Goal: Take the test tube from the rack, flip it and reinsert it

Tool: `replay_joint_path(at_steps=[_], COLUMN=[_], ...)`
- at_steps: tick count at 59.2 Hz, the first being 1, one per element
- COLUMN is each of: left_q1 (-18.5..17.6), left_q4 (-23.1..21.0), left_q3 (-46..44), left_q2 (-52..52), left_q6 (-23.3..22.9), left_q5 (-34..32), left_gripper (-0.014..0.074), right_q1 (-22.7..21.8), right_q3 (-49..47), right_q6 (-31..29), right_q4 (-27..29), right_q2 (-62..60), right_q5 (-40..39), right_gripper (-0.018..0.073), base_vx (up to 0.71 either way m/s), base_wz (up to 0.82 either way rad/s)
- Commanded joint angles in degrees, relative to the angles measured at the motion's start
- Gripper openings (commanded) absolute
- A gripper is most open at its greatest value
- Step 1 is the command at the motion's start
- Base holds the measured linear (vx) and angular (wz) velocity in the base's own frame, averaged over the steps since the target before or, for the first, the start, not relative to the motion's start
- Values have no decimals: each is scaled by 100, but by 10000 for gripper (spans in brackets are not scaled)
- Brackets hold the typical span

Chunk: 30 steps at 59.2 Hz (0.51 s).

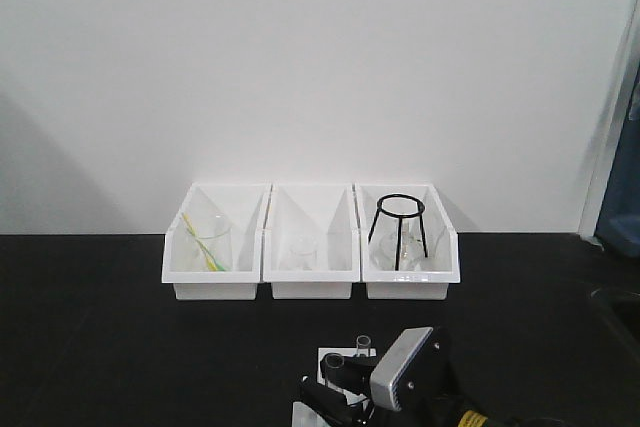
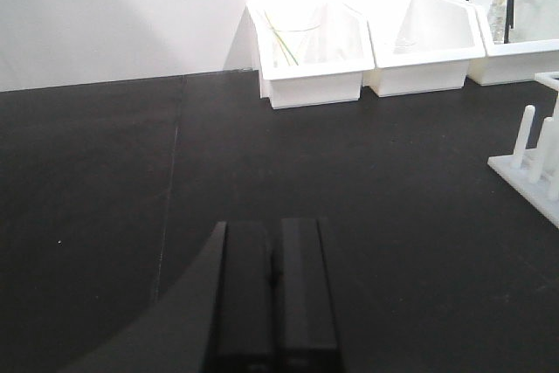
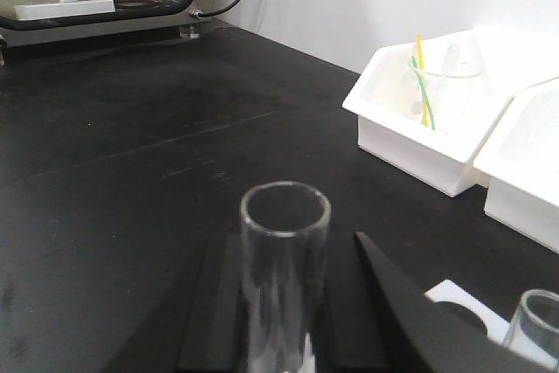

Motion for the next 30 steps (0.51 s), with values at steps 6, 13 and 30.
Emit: replay_joint_path(at_steps=[6, 13, 30], left_q1=[-1, -1, -1], left_q4=[-27, -27, -27], left_q3=[-23, -23, -23], left_q2=[-45, -45, -45], left_q6=[-50, -50, -50], left_q5=[-459, -459, -459], left_gripper=[-6, -6, -6], right_q1=[-20, -20, -20], right_q3=[-147, -147, -147], right_q6=[-16, -10, -10], right_q4=[101, 101, 176], right_q2=[-223, -223, -618], right_q5=[-500, -500, -334], right_gripper=[237, 355, 452], base_vx=[0, 0, 0], base_wz=[0, 0, 0])
